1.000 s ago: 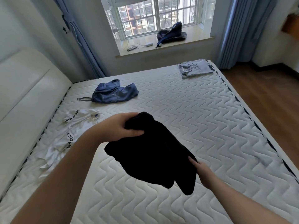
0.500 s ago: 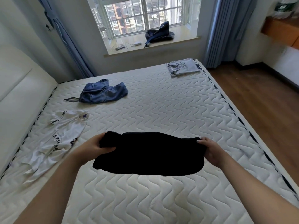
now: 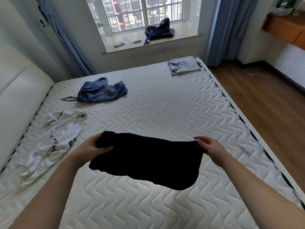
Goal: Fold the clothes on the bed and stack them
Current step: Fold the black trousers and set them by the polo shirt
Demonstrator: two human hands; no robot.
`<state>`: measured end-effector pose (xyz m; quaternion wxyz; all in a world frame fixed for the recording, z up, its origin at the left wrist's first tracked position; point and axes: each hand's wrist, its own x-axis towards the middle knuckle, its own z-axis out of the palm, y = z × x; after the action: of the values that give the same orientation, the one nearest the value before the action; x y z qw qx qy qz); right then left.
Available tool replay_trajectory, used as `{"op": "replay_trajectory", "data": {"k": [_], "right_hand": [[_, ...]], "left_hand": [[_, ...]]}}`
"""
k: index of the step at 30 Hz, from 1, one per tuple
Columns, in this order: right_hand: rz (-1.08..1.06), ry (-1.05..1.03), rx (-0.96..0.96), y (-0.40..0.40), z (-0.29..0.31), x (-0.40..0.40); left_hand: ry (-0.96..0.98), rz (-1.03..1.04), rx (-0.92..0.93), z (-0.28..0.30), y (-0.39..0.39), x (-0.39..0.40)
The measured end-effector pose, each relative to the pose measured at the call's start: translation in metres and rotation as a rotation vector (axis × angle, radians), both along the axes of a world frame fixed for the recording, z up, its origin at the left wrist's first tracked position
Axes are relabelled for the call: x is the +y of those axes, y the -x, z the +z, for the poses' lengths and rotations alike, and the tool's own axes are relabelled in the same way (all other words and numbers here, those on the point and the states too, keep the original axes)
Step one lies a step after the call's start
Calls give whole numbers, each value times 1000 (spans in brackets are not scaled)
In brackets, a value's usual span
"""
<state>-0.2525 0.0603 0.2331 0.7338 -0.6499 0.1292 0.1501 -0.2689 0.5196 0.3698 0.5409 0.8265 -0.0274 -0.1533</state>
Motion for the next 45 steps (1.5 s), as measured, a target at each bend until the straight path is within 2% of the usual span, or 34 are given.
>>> {"op": "replay_trajectory", "data": {"k": [4, 7, 11, 15, 18, 21, 24, 27, 32, 36, 40, 45], "right_hand": [[182, 90, -53, 7, 11, -9], [283, 336, -120, 14, 19, -14], [187, 679, -252, 16, 25, -32], [106, 884, -348, 19, 29, -50], [52, 845, -324, 25, 33, -62], [74, 702, -230, 35, 38, -74], [104, 656, -177, 42, 46, -86], [137, 689, -143, 47, 49, -90], [278, 869, -106, 41, 35, -71], [397, 935, -73, 25, -14, -28], [492, 967, 47, 5, -87, 19], [481, 986, 97, -34, -163, 82]], "left_hand": [[59, 71, 31, -15, 3, 0], [98, 87, 52, -22, 5, -2], [104, 53, 74, -32, 7, -13], [129, 34, 98, -47, 10, -32], [167, 50, 134, -64, 16, -42], [184, 66, 211, -85, 27, -48], [186, 97, 278, -109, 41, -54], [188, 108, 347, -137, 62, -59], [171, 191, 433, -186, 92, -51], [101, 348, 455, -225, 106, -31], [54, 454, 513, -273, 117, -8], [22, 547, 525, -330, 121, 19]]}}
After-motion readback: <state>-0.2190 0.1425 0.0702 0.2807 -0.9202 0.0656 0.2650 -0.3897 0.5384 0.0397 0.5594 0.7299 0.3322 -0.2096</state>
